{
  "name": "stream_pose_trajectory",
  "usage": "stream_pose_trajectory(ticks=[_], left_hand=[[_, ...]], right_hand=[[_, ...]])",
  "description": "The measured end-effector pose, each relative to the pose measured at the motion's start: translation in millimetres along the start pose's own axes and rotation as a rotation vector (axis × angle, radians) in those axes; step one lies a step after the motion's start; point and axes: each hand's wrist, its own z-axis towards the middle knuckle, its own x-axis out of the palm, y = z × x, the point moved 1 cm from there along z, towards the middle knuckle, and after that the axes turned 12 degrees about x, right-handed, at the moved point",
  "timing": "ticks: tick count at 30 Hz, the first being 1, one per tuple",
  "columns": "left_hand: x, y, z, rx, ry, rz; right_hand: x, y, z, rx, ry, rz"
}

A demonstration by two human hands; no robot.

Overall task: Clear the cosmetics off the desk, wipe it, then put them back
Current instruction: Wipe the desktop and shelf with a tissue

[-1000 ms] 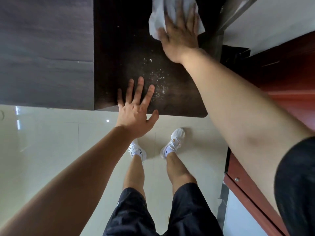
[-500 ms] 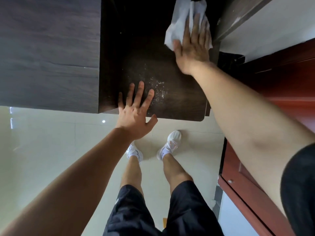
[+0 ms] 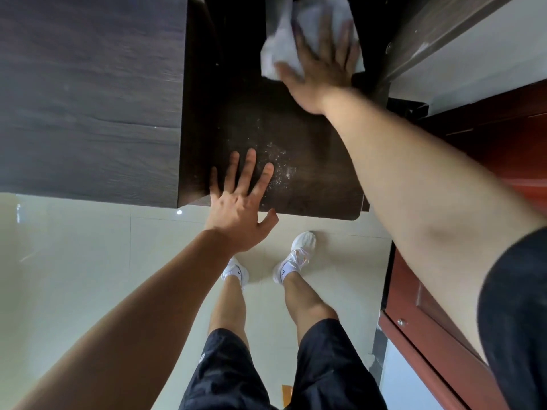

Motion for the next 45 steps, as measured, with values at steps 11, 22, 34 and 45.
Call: stream_pose_trajectory(ticks=[11, 22, 34, 45], left_hand=[[1.3, 3.1, 0.6, 0.020, 0.002, -0.026], [6.9, 5.7, 0.5, 0.042, -0.022, -0.027], [23.8, 7.1, -75.5, 0.087, 0.018, 0.009], [18.1, 45.3, -108.8, -0.058, 0.043, 0.020]], right_hand=[[7.0, 30.6, -24.9, -0.273, 0.076, -0.028], [55.2, -42.8, -90.9, 0.054, -0.083, 0.078], [71.0, -29.6, -154.3, -0.094, 0.003, -0.018], [101.6, -0.8, -214.6, -0.305, -0.023, 0.012]])
